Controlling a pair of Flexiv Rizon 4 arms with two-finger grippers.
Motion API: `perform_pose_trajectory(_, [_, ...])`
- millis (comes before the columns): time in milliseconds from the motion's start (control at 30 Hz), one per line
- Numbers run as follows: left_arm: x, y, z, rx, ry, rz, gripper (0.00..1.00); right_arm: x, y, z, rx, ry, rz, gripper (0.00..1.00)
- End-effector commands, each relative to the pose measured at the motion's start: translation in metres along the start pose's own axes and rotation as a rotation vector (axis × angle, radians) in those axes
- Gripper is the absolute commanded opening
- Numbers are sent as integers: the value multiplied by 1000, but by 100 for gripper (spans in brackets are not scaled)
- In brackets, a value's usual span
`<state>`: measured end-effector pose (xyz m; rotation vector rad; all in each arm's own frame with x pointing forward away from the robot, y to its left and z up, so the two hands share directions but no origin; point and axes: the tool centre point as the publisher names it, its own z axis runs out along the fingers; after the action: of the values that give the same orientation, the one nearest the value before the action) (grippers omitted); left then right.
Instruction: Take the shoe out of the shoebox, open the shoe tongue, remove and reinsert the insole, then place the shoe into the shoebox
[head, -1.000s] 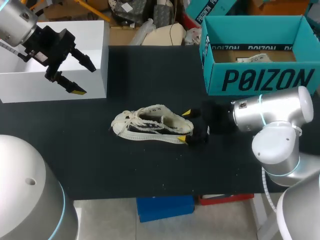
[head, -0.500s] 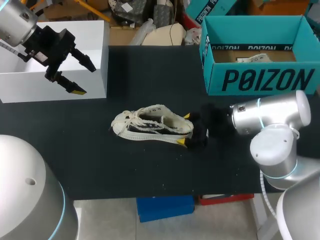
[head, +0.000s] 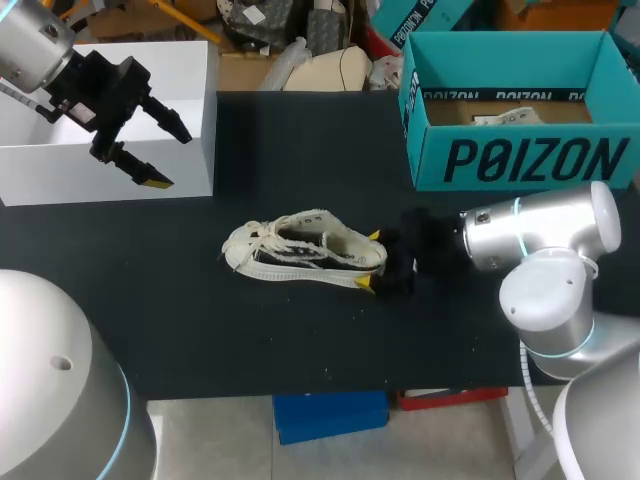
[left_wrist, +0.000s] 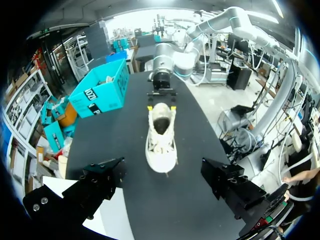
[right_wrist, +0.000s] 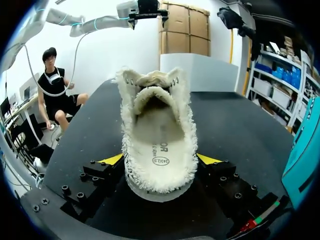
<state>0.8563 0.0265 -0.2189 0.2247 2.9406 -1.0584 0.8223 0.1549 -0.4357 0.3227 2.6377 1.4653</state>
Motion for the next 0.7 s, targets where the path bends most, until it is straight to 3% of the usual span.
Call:
perform_pose_trajectory(33, [6,-23,9,-78,-42,-131,100,1,0,3,3,-3,2,0])
perform_pose_trajectory(133, [9,-24,23,-193,-144,-315,100,1,0,3,3,-3,2,0])
perform_pose_trajectory(200, [12,-27,31,-204,-157,-373,100,1,0,3,3,-3,2,0])
perform_pose_trajectory(233, [14,-30,35,-180,-126,-372,100,1,0,3,3,-3,2,0])
perform_pose_trajectory(267, [16,-34,37,-107,-66,-345,100,1,0,3,3,-3,2,0])
perform_pose_trajectory(667, [16,-34,37,-107,-66,-345,100,1,0,3,3,-3,2,0])
perform_pose_trajectory(700, [14,-37,42,-139,-93,-418,100,1,0,3,3,-3,2,0])
